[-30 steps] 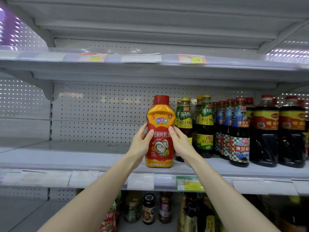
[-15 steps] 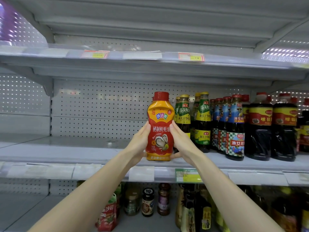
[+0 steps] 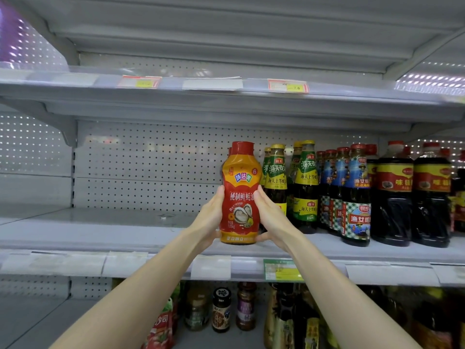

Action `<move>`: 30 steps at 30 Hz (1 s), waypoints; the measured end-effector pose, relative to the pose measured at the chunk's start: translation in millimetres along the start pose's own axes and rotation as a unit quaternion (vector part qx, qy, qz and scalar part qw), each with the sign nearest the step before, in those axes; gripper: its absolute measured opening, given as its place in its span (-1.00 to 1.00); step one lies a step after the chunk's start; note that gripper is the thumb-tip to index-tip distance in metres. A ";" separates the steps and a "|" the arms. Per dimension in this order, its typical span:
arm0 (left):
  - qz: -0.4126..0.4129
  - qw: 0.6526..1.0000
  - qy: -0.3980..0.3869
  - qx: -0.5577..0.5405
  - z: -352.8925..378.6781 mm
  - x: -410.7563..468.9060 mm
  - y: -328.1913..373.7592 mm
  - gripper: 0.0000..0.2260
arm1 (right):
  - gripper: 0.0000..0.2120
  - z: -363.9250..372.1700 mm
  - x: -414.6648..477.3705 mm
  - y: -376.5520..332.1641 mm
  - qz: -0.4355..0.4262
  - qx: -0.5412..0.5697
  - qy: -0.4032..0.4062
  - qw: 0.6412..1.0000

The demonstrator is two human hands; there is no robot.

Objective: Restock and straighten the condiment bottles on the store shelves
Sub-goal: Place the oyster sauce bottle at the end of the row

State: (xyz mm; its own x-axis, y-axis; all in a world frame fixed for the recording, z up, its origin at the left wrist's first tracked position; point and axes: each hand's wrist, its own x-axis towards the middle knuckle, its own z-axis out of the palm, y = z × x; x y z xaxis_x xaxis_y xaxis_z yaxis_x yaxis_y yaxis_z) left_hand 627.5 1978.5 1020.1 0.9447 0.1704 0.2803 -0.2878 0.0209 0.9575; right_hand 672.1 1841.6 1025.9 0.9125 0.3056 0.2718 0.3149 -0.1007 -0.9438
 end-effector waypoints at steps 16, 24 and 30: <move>-0.004 1.000 0.027 -0.005 0.7 26.9 -10.3 -0.65 | -0.45 0.7 22.0 10.6 -0.005 0.021 0.018 1.000; -0.007 1.000 0.025 -0.006 1.4 30.9 -11.2 -0.65 | -0.45 2.0 28.8 12.7 0.016 0.038 0.018 0.999; 0.000 1.000 0.031 -0.006 2.5 32.4 -12.1 -0.71 | -0.44 2.4 33.3 14.0 0.019 0.035 0.020 0.999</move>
State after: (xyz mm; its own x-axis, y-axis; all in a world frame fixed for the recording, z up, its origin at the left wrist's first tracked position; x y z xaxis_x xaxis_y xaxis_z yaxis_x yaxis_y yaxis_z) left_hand 661.9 1981.3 1017.7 0.9332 0.2308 0.2755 -0.2904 0.0326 0.9563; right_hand 706.3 1852.7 1021.3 0.9333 0.2650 0.2422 0.2626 -0.0439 -0.9639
